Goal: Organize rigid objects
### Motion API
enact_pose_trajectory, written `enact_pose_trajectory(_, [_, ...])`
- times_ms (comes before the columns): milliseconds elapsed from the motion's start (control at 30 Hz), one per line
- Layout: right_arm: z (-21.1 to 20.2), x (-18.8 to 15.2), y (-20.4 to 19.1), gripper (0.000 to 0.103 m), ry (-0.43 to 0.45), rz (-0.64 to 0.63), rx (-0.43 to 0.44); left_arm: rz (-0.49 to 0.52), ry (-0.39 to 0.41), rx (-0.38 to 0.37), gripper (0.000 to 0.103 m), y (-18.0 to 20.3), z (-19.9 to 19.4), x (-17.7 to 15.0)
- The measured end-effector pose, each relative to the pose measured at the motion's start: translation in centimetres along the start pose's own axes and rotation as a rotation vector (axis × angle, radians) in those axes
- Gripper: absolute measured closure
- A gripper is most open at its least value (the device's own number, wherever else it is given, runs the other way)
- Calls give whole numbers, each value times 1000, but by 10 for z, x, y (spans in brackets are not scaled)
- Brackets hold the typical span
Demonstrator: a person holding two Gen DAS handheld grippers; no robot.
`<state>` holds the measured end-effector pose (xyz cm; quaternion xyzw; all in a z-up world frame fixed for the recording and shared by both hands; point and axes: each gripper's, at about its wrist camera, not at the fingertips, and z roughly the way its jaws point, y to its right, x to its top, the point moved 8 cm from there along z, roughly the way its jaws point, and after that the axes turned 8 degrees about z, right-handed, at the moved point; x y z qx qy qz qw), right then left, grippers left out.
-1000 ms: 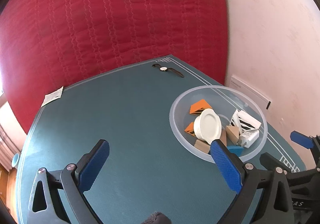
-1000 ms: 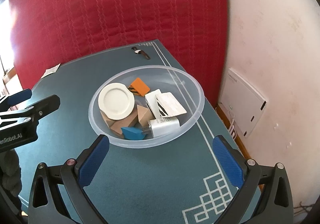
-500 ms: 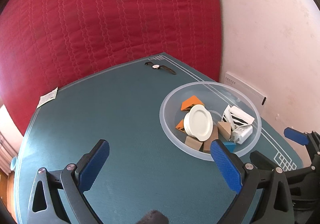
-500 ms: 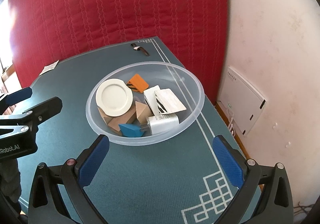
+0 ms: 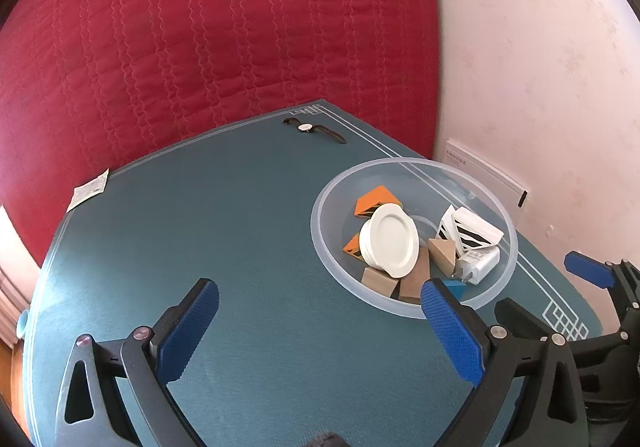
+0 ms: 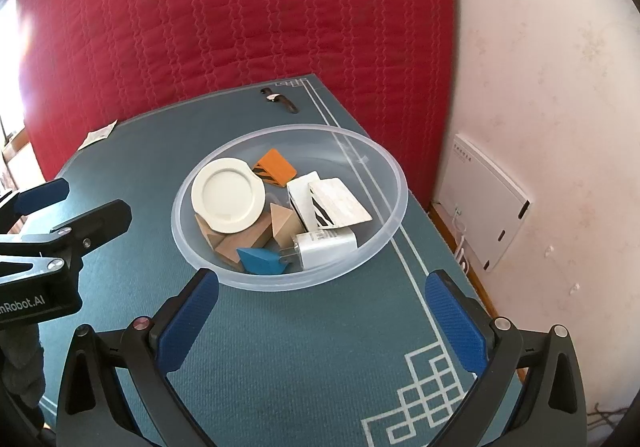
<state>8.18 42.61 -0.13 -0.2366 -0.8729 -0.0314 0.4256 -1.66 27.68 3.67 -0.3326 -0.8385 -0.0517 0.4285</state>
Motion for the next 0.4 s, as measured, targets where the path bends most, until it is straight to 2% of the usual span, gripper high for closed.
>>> enact_pose_trajectory(400, [2,-1,0,0,-2,0,2,27,13,-15,0,7,-2,1])
